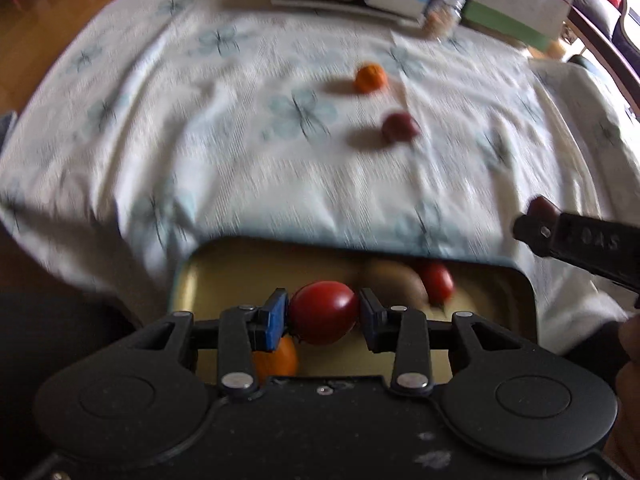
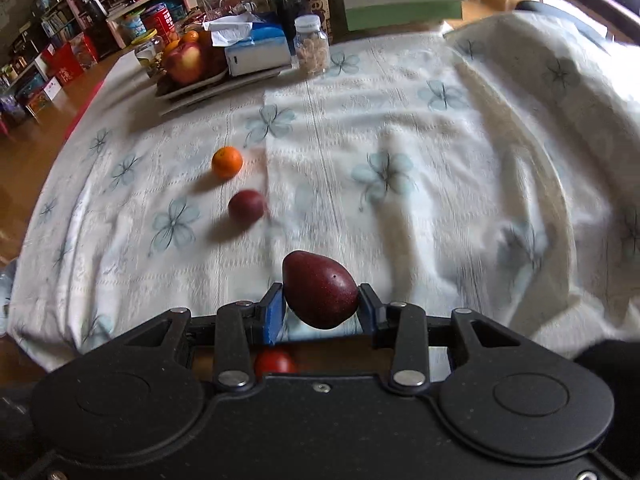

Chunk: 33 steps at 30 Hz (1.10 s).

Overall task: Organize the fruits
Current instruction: 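Carry the tomato and the plum with both tools over the gold tray, then open the left tool to drop the tomato while the right tool releases the plum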

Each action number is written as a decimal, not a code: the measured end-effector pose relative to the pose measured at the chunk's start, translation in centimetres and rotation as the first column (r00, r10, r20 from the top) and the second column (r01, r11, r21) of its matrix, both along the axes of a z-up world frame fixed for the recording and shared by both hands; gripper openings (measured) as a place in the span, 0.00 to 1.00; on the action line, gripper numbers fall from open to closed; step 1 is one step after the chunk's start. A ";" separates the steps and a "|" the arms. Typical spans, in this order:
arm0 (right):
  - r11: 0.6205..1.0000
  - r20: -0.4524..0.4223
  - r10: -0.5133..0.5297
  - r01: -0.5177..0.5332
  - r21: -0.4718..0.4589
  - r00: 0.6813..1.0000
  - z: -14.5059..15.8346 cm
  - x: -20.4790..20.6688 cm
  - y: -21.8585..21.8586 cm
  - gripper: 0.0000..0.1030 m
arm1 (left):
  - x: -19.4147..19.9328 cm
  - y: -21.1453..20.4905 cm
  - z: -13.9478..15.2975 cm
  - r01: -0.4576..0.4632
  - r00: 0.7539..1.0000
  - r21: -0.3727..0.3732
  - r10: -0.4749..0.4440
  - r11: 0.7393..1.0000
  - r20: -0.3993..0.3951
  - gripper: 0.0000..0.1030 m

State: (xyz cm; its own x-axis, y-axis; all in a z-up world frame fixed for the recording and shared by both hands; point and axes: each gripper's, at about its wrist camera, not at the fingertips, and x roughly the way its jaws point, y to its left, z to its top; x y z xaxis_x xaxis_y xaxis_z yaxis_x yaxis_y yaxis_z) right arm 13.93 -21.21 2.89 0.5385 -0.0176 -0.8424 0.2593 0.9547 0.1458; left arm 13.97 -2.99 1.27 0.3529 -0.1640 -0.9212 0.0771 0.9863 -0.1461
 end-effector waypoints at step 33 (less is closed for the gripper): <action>1.000 -0.011 0.020 -0.020 0.009 1.000 -1.2 -7.3 0.6 0.47 | -8.9 -3.4 -1.9 -0.035 0.999 0.049 0.036 0.998 -0.023 0.35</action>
